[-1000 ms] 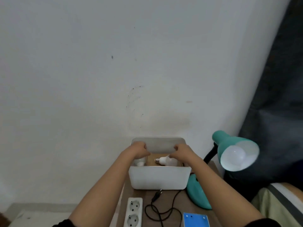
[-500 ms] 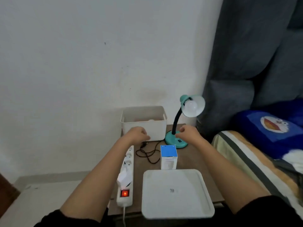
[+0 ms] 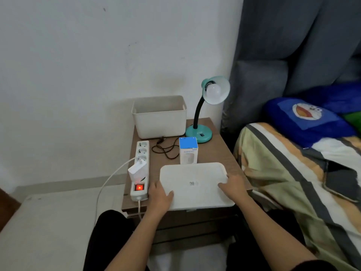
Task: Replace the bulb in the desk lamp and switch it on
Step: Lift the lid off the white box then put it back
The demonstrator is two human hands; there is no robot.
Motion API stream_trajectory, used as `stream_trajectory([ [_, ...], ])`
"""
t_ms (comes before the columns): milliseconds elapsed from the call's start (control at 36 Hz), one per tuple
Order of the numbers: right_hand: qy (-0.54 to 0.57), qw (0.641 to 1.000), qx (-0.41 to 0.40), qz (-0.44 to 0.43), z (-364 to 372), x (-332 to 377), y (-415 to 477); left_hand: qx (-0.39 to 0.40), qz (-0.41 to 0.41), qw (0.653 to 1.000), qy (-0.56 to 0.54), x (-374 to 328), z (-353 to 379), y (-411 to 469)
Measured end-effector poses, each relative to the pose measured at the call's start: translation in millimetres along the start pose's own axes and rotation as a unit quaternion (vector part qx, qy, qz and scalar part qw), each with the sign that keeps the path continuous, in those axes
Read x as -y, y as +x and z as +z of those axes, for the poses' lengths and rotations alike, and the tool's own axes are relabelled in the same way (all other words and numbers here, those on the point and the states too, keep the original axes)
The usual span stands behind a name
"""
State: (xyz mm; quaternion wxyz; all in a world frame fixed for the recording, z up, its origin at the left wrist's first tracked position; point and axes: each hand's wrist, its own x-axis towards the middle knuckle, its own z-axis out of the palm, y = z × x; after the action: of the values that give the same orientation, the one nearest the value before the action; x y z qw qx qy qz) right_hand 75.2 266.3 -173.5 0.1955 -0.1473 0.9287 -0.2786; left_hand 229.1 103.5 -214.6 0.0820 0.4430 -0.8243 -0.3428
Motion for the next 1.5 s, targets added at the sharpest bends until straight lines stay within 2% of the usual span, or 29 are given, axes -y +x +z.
stream_trajectory([
  [83,0.004,1.0,-0.018,0.021,11.1,-5.3,-1.9,-0.025,0.004,1.0,-0.001,5.0,7.4,-0.7],
  [278,0.076,0.994,-0.053,0.056,26.6,-8.4,7.2,0.003,-0.031,1.0,0.002,-2.4,12.9,10.4],
  [500,0.134,0.982,-0.089,0.099,28.2,-14.3,0.3,-0.016,-0.033,0.996,-0.079,1.6,10.1,4.9],
  [806,0.176,0.971,-0.157,0.036,3.1,-6.8,-23.6,-0.059,0.004,0.981,-0.183,-15.1,-4.7,-21.8],
  [1000,0.189,0.967,-0.173,-0.004,-21.1,33.7,-25.8,-0.114,0.035,0.976,-0.181,-37.3,-44.6,-22.6],
  [1278,0.185,0.972,-0.133,-0.065,-58.2,114.3,7.7,-0.164,0.076,0.969,-0.167,-72.9,-122.6,34.1],
  [1500,0.174,0.976,-0.1,-0.084,-48.9,170.0,70.8,-0.16,0.051,0.974,-0.155,-77.2,-158.2,103.0],
])
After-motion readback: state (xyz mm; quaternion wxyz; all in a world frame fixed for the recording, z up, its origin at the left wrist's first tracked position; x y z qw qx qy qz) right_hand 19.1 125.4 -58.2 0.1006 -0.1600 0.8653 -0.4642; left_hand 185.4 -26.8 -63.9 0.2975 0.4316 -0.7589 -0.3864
